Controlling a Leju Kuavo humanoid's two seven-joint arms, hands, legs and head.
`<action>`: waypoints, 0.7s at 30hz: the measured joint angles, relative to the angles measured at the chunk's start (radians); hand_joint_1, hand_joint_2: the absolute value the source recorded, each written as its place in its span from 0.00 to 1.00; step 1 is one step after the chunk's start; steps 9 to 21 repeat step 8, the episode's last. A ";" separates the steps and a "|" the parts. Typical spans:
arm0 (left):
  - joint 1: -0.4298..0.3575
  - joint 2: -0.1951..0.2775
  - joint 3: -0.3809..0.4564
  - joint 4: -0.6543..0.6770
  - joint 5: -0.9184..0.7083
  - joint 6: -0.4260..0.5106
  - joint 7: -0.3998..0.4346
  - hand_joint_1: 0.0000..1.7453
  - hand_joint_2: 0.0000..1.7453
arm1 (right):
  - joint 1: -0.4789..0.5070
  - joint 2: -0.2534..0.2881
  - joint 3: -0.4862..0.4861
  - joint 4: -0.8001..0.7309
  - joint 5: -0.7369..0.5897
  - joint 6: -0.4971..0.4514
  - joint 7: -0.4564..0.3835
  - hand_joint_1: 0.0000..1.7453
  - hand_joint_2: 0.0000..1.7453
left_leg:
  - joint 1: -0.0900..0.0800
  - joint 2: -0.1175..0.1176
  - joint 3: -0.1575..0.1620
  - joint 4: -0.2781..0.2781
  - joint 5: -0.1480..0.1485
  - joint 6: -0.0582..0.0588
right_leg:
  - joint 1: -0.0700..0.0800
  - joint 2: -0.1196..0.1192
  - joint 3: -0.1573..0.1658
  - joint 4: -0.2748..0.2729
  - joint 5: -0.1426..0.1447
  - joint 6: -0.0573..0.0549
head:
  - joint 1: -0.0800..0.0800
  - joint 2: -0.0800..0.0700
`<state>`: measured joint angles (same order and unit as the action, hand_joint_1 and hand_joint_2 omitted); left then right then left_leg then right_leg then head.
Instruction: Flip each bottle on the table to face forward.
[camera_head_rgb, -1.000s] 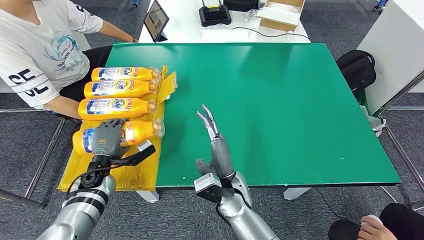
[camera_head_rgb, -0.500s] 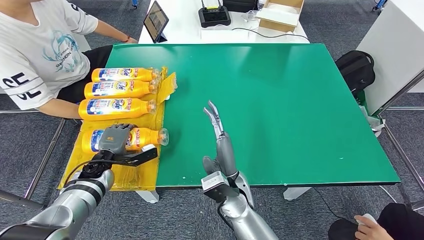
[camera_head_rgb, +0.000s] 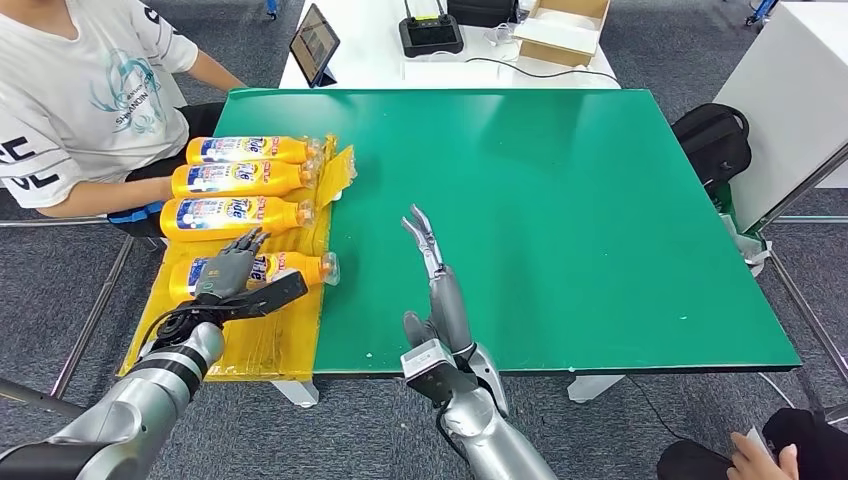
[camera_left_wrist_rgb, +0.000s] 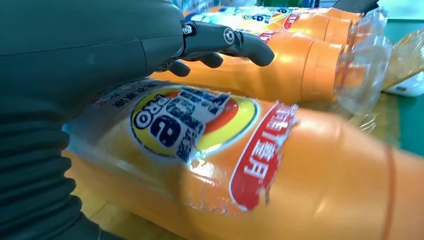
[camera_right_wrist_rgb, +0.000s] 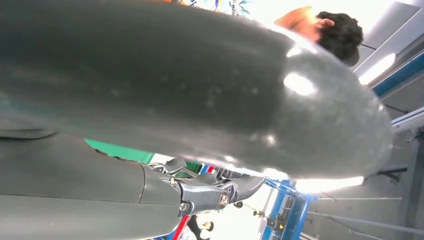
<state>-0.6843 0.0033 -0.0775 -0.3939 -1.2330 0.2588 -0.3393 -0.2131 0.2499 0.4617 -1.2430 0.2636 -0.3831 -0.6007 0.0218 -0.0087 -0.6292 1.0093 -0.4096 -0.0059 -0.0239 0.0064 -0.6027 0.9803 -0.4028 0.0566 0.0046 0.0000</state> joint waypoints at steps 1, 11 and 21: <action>-0.002 -0.002 0.011 0.000 0.018 -0.015 -0.011 0.00 0.00 | 0.000 0.000 0.000 0.001 0.000 0.002 0.001 0.00 0.00 | 0.000 0.000 0.001 0.000 0.000 0.000 | 0.000 0.000 0.001 0.000 0.000 0.000 | 0.000 0.000; -0.012 -0.013 0.074 0.000 0.125 -0.112 -0.075 0.00 0.00 | -0.002 0.001 -0.004 0.017 -0.006 0.019 0.003 0.00 0.00 | 0.000 -0.001 0.005 0.000 0.000 0.000 | 0.000 0.000 0.006 0.000 0.000 0.000 | 0.000 0.000; -0.012 -0.013 0.074 0.000 0.125 -0.112 -0.075 0.00 0.00 | -0.002 0.001 -0.004 0.017 -0.006 0.019 0.003 0.00 0.00 | 0.000 -0.001 0.005 0.000 0.000 0.000 | 0.000 0.000 0.006 0.000 0.000 0.000 | 0.000 0.000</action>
